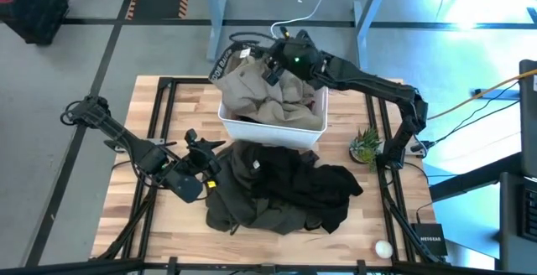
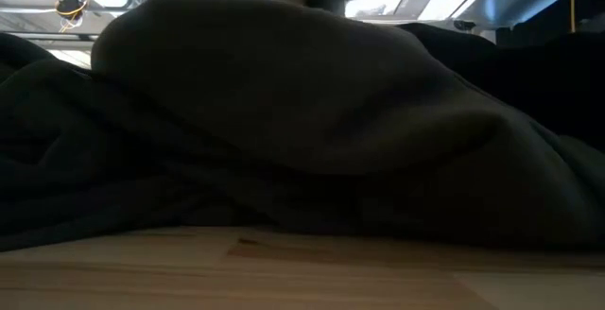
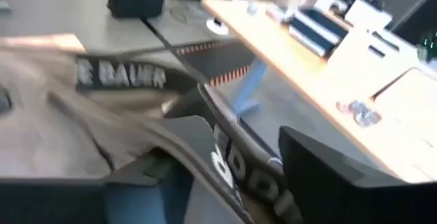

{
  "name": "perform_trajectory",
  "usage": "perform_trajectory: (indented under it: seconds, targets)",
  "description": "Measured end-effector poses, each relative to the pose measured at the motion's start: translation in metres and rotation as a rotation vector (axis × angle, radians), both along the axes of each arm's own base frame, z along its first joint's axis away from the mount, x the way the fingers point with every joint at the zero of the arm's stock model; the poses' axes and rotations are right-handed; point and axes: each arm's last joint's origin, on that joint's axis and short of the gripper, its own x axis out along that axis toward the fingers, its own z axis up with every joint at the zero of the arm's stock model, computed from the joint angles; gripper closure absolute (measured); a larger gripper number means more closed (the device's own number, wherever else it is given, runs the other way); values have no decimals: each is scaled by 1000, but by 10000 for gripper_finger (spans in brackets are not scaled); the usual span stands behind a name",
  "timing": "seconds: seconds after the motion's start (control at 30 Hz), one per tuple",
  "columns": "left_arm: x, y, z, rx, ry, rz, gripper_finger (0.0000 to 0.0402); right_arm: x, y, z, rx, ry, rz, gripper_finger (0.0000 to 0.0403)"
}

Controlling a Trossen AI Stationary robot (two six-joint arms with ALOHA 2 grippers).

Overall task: Sort clothes
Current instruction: Put the brown shorts into the white laundry bin

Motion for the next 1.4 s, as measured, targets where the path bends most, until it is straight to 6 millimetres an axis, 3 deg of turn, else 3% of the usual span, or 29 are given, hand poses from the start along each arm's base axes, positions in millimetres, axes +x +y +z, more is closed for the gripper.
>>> perform_trajectory:
  seconds: [0.13, 0.3, 0.5, 0.77, 1.1, 1.4]
  targets:
    - [0, 0, 0, 0, 1, -1, 229, -10, 13, 43, -48, -30, 41, 146]
    - [0, 0, 0, 1, 2, -1, 229, -31, 33, 90, -79, -98, 76, 135]
    - [0, 0, 0, -20, -18, 5, 229, -48, 50, 114, -109, -86, 124, 135]
    - [0, -1, 0, -34, -6, -10, 229, -56, 48, 118, -129, -56, 40, 134]
    - [1, -2, -1, -62, 15, -39, 229, -63, 23, 75, 147, 213, 62, 134]
    - [1, -2, -1, -60, 15, -40, 229, -73, 38, 88, 96, 198, 142, 134]
